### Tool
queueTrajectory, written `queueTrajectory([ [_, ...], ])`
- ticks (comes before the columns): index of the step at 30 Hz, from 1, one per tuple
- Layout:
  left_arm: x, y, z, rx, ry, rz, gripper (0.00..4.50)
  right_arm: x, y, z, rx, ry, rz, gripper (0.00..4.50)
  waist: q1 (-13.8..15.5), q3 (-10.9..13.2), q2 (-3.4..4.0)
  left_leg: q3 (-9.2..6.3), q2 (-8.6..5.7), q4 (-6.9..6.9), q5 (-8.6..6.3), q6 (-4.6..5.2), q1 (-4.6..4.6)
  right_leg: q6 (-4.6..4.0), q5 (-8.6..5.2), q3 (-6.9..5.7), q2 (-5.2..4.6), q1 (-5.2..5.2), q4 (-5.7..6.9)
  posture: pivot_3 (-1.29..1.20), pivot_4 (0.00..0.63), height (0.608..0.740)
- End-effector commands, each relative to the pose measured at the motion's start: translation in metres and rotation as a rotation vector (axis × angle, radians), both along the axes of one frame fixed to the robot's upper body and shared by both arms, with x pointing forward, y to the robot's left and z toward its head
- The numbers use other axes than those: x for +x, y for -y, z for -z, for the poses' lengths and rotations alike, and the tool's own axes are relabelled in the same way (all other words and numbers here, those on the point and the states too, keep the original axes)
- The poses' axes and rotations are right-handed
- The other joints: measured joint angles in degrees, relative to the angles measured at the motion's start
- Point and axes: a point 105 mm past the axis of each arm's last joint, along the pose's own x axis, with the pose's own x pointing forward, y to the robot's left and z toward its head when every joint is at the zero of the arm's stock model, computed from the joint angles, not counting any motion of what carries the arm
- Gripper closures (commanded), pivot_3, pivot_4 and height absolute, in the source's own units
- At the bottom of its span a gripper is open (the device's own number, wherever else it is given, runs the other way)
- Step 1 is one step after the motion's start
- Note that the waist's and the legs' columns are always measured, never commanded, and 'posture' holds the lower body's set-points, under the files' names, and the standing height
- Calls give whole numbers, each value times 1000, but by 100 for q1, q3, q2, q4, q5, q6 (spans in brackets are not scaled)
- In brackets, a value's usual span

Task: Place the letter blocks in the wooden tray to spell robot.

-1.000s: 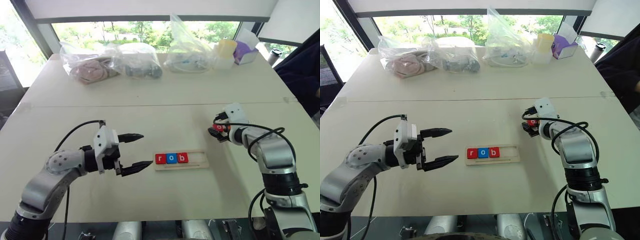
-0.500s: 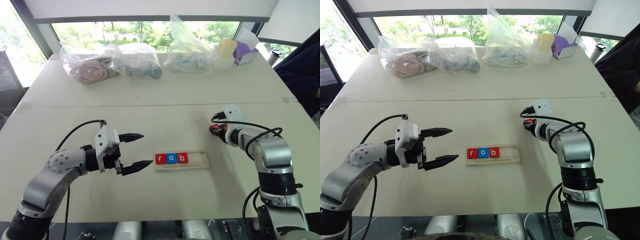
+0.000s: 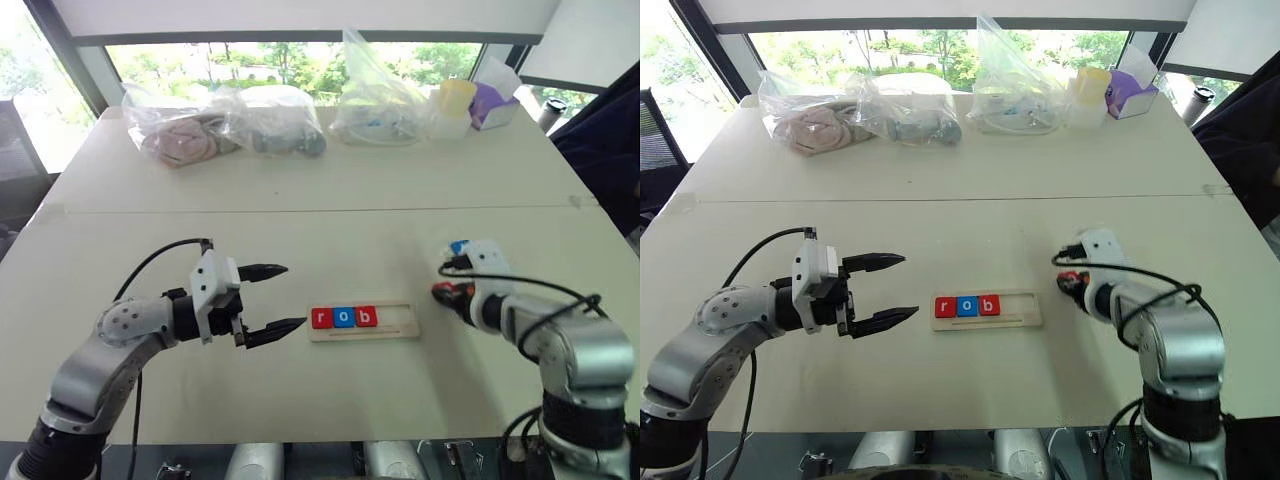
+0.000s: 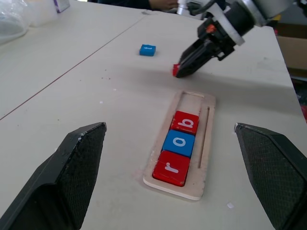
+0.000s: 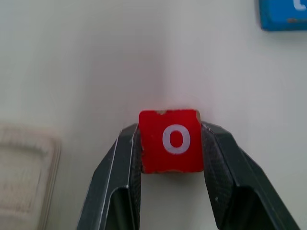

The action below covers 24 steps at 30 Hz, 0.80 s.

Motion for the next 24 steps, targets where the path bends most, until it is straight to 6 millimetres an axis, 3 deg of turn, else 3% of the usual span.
queueTrajectory([
  [1, -1, 4, -4, -7, 29, 25, 0, -18, 6, -3, -8, 31, 46, 3353, -3, 0, 0, 2, 0, 0, 0, 0, 0, -7, -4, 0, 0, 0, 0, 0, 150, 740],
  [6, 3, 7, -3, -15, 33, 41, 0, -31, 4, 4, 23, 33, 94, 3353, -9, -1, 0, 3, 0, 4, 0, 0, 3, -10, -7, 0, 1, 3, 0, 0, 150, 740],
  [9, 4, 9, -3, -17, 36, 46, 0, -30, -1, 4, 40, 35, 83, 1876, -11, -2, -2, 4, 1, 3, 0, 0, 3, -10, -7, 1, 3, 3, 0, 0, 150, 740],
  [12, 5, 9, -4, -19, 38, 47, 0, -26, -3, -7, 15, 30, -38, 231, -15, -1, 0, 5, 1, 4, 0, 0, 3, -9, -6, 2, 1, 3, -2, 0, 150, 740],
  [13, 5, 9, -4, -19, 38, 47, 0, -26, -3, -10, 1, 26, -69, 44, -15, 0, 2, 8, 0, 4, 0, 0, 3, -10, -6, 3, -1, 3, -2, 0, 150, 740],
  [17, 6, 9, -4, -20, 38, 48, 0, -18, 4, -36, -158, 23, -402, 44, -11, 4, 7, 16, -2, 4, 0, 0, 1, -10, -7, 6, -5, 1, -9, 0, 150, 740],
  [21, 5, 10, -5, -21, 38, 51, 0, -3, 17, -47, -246, 76, -660, 44, -8, 3, -3, 20, 0, 1, 0, 1, 3, -5, -11, -4, 10, 12, -17, 0, 150, 740],
  [24, 1, 11, -7, -24, 29, 67, 0, -2, 24, -45, -234, 71, -875, 44, -13, 4, -2, 24, 2, 2, 0, 1, 4, -4, -10, -2, 9, 11, -15, 0, 150, 740],
])
